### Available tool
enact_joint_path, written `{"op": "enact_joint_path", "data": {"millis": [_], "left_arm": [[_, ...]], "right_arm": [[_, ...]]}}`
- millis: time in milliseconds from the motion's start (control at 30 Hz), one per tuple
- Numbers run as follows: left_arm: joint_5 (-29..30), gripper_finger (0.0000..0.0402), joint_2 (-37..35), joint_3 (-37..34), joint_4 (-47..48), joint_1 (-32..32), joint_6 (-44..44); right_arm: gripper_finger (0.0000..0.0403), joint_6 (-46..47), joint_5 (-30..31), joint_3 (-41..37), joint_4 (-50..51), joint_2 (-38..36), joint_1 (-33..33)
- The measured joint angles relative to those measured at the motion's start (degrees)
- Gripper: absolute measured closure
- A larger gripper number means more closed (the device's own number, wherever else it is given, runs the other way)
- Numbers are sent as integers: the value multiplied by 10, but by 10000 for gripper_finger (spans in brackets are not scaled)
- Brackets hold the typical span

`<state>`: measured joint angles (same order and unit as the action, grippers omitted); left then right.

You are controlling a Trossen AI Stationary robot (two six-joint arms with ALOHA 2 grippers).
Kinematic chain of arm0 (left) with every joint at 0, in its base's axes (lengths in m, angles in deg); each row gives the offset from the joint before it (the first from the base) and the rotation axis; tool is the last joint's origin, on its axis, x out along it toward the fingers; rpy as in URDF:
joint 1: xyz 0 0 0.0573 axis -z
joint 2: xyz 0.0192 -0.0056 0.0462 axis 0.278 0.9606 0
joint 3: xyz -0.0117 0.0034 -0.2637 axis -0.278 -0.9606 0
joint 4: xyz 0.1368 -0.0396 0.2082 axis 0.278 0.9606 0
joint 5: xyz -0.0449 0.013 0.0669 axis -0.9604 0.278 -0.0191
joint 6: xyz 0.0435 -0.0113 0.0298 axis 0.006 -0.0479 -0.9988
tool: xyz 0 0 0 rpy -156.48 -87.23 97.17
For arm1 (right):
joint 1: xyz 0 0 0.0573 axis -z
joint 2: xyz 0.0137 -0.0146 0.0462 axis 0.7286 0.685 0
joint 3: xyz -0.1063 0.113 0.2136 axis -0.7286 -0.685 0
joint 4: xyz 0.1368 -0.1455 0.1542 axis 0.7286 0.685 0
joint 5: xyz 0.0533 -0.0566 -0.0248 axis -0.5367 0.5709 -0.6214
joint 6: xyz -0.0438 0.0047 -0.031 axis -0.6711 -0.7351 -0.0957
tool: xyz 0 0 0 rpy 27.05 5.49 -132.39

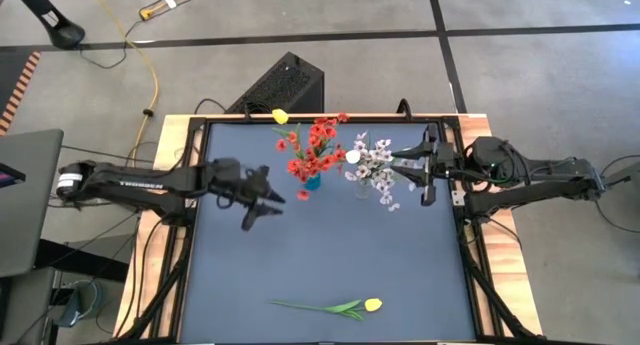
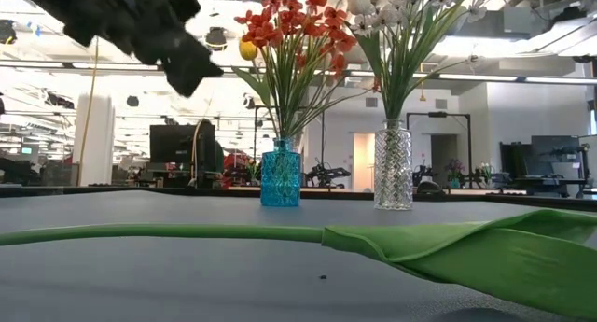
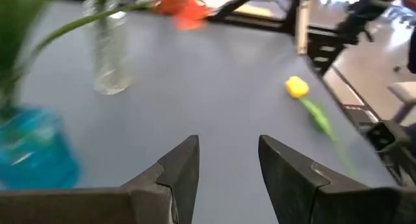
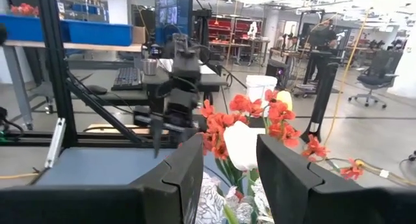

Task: Sort flowers into vase by color
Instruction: Put the yellow tulip into the blue vase

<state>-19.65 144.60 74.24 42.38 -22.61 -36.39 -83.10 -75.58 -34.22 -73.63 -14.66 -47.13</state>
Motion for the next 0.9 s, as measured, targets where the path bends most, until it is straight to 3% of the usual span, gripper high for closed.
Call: {"op": "enact_joint_path", "data": {"millis": [200,467,633,900], "left_arm": [[128,255,21,0,-58,160,18],[246,255,150,10,-183,307,45],[284,255,273,95,-175,359,56],[272,256,459,275,-48,397,63]], "right_arm": [[235,42,0,0,-1,0,-21],[235,98,0,0,13,9,-107],[235,130,0,0,12,36,-179],[235,199,29,0,10,129,-320]]}}
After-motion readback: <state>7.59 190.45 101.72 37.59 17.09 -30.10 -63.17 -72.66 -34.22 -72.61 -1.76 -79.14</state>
